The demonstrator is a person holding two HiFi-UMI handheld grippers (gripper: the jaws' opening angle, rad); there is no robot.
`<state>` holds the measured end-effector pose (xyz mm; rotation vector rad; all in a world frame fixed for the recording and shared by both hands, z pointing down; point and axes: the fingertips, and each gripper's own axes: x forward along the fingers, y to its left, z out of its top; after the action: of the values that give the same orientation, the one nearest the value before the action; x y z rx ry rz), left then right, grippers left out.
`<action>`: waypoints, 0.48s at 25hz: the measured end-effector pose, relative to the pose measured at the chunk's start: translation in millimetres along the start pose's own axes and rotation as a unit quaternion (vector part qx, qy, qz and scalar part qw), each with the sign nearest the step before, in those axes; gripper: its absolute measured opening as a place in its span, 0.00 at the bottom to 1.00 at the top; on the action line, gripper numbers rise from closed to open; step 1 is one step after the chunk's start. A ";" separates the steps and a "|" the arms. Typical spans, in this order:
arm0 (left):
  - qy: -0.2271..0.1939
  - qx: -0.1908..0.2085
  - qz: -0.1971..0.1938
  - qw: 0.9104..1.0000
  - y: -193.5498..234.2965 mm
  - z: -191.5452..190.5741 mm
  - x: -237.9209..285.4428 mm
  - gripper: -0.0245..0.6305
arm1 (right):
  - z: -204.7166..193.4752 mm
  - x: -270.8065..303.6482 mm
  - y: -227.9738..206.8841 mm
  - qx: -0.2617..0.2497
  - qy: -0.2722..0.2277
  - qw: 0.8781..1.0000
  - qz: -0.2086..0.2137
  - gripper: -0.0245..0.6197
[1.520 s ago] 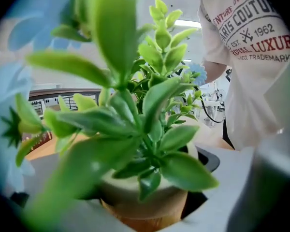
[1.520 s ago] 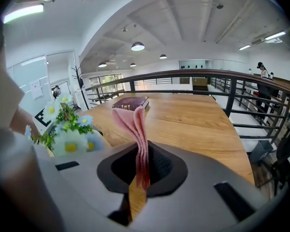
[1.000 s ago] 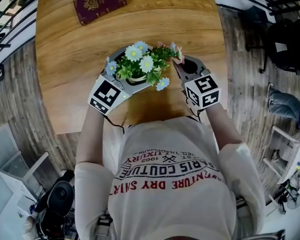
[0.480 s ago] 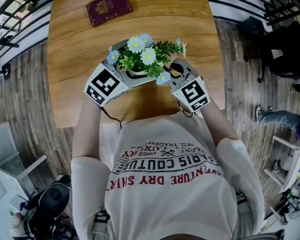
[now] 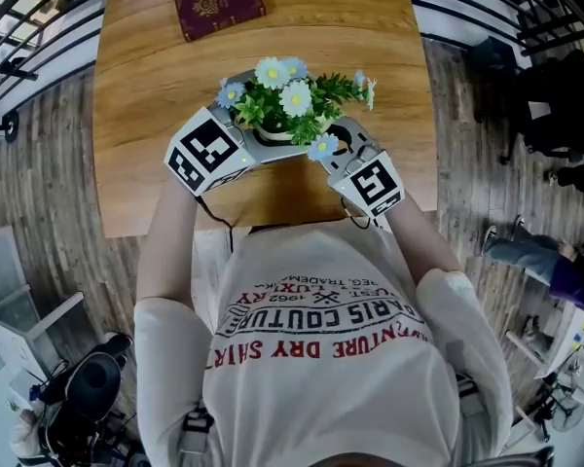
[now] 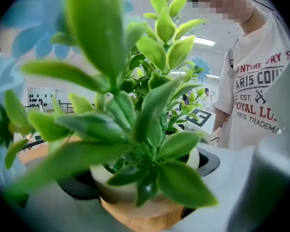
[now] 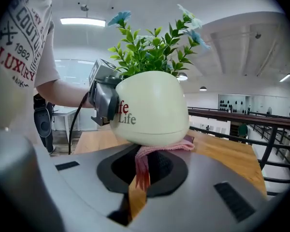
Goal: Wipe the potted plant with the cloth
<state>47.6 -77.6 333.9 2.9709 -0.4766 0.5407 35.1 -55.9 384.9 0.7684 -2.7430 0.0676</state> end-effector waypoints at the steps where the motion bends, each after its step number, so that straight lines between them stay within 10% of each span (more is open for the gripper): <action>1: -0.002 -0.003 -0.002 1.000 0.0 0.9 -0.2 0.85 | 2.0 1.3 1.9 0.002 -0.005 1.000 0.003 0.10; 12: -0.007 0.004 -0.009 1.000 -0.6 6.0 -4.7 0.85 | 13.4 10.3 20.4 0.005 -0.033 0.999 0.033 0.10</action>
<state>45.6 -76.5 326.6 2.9845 -0.4509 0.5214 12.6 -45.2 375.8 0.6952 -2.8325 0.0703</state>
